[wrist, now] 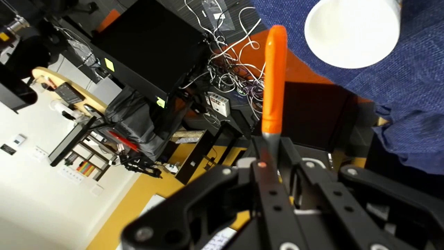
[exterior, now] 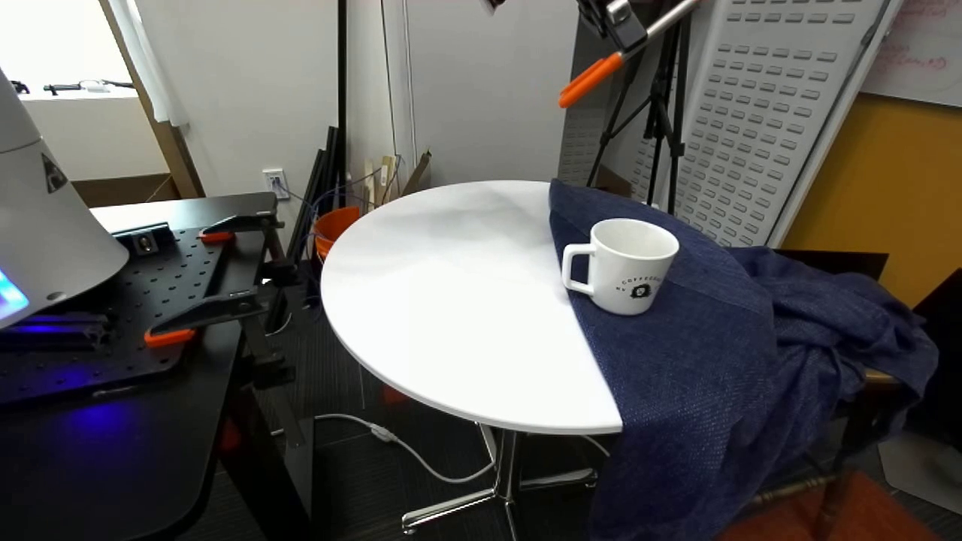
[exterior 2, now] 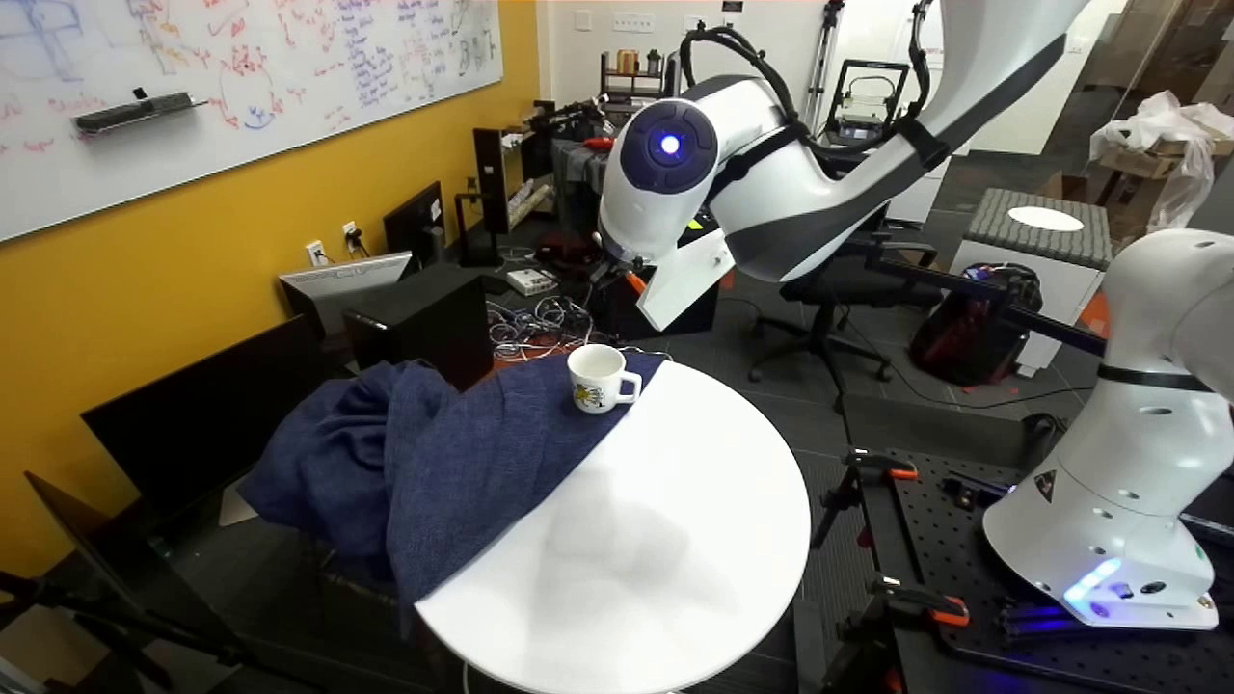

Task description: Pick the pen and put it in the cup

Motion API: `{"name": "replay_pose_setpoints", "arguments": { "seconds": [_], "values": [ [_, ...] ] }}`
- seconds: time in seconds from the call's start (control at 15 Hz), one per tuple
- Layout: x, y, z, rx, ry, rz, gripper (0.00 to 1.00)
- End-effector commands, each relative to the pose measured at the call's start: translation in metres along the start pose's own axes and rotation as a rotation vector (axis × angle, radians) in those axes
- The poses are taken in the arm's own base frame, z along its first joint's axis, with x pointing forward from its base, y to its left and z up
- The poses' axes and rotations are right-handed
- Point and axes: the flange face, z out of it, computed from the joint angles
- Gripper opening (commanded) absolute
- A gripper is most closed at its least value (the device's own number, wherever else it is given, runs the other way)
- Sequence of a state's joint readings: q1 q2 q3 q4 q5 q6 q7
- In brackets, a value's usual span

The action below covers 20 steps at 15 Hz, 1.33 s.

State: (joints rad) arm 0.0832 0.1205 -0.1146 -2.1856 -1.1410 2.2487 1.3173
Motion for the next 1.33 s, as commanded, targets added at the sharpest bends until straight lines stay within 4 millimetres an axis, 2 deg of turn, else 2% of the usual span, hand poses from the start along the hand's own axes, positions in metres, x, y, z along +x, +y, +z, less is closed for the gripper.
{"name": "replay_pose_setpoints", "arguments": {
  "seconds": [0.0, 0.67, 1.27],
  "values": [
    [0.003, -0.005, 0.012, -0.037, 0.045, 0.096, 0.03],
    [-0.017, -0.04, 0.057, -0.048, 0.141, 0.293, 0.03],
    [-0.016, -0.052, 0.086, 0.023, 0.141, 0.456, 0.03]
  ]
}}
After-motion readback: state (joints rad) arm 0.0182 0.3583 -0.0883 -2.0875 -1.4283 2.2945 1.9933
